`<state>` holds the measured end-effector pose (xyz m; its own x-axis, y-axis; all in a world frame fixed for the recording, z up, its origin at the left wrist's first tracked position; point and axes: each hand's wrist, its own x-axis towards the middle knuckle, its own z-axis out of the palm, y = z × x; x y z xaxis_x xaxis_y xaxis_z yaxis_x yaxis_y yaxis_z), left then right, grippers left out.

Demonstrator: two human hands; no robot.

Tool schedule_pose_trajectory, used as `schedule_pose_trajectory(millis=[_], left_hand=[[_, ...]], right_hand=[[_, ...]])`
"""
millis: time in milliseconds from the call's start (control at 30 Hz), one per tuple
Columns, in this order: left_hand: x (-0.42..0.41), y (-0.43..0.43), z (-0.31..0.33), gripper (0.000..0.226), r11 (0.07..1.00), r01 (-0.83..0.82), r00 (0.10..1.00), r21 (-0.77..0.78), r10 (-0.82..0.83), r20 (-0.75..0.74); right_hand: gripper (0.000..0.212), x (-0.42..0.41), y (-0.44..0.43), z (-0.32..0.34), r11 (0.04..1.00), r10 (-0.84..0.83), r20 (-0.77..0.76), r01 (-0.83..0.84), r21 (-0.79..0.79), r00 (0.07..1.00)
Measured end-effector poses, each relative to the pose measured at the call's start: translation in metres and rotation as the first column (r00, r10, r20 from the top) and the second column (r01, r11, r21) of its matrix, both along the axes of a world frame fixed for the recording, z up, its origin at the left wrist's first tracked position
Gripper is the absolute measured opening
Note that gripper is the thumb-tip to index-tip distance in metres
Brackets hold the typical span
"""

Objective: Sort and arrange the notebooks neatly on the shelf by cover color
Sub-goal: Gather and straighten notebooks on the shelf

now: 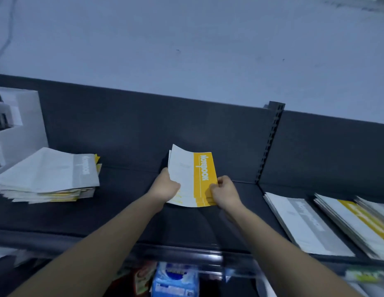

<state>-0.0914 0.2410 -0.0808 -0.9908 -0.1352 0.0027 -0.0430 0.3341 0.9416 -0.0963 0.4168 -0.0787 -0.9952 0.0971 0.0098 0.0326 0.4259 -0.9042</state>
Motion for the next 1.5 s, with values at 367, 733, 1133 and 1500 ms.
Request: schedule_pose_trajectory(millis=[367, 733, 1133, 1500], left_hand=[[0.016, 0.170, -0.006, 0.045, 0.994, 0.106, 0.994, 0.012, -0.106, 0.000], [0.003, 0.295, -0.002, 0.042, 0.961, 0.273, 0.962, -0.041, -0.273, -0.002], [-0.008, 0.416, 0.003, 0.032, 0.930, 0.331, 0.943, -0.157, -0.325, 0.065], [-0.004, 0.470, -0.006, 0.036, 0.883, 0.265, 0.963, -0.387, -0.221, 0.156]], right_hand=[[0.003, 0.026, 0.173, -0.001, 0.995, -0.095, -0.039, 0.096, 0.024, 0.995], [0.020, 0.050, 0.287, 0.006, 0.950, -0.284, -0.065, 0.290, 0.112, 0.957], [0.032, 0.052, 0.404, 0.007, 0.884, -0.352, -0.084, 0.361, 0.296, 0.932], [0.028, 0.038, 0.466, 0.001, 0.767, -0.211, 0.006, 0.162, 0.621, 0.977]])
